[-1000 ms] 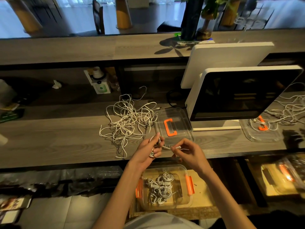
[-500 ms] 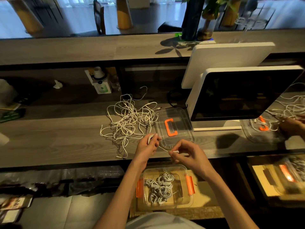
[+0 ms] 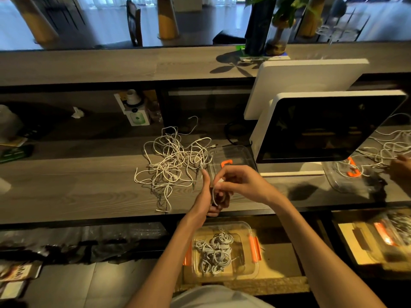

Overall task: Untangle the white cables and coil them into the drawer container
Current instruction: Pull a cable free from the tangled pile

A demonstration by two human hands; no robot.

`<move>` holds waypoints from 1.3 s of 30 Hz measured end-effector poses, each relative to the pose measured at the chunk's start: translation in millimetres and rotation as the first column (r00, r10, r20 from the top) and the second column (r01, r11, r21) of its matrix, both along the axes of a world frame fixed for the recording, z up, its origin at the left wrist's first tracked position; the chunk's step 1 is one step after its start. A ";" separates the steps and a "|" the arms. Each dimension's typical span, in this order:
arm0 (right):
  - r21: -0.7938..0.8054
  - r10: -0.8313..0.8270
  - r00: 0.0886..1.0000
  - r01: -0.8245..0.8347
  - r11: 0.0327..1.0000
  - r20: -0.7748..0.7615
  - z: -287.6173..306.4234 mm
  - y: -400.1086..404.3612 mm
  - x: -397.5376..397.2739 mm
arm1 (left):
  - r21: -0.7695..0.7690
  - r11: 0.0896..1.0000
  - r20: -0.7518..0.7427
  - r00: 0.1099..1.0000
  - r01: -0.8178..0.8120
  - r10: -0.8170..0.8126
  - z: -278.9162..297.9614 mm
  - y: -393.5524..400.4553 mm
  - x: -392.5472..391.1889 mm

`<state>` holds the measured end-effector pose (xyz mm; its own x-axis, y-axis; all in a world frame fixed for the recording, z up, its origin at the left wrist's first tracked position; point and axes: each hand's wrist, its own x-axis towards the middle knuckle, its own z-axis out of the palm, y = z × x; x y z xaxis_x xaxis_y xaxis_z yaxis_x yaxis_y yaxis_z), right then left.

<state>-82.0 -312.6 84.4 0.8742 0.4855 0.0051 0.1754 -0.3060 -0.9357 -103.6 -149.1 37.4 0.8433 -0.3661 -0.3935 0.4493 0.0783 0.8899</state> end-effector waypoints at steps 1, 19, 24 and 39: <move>-0.039 -0.012 0.999 0.013 0.999 0.030 -3.8 1.5 3.1 | -0.006 1.000 0.016 1.000 -0.006 0.006 2.1 -0.3 -1.8; -0.057 -0.180 0.983 0.181 0.982 0.028 -48.0 3.6 -4.2 | -0.099 0.927 -0.078 0.931 -0.362 0.356 -16.7 -5.3 0.6; -0.033 -0.296 0.955 0.294 0.955 -0.035 -57.1 10.6 -14.1 | -0.200 0.861 -0.145 0.883 -0.468 0.446 -18.5 -5.7 3.9; -0.073 -0.477 0.873 0.472 0.879 -0.098 -73.0 25.6 -27.6 | 0.026 0.942 0.135 0.935 -0.335 0.329 -18.6 1.6 -2.3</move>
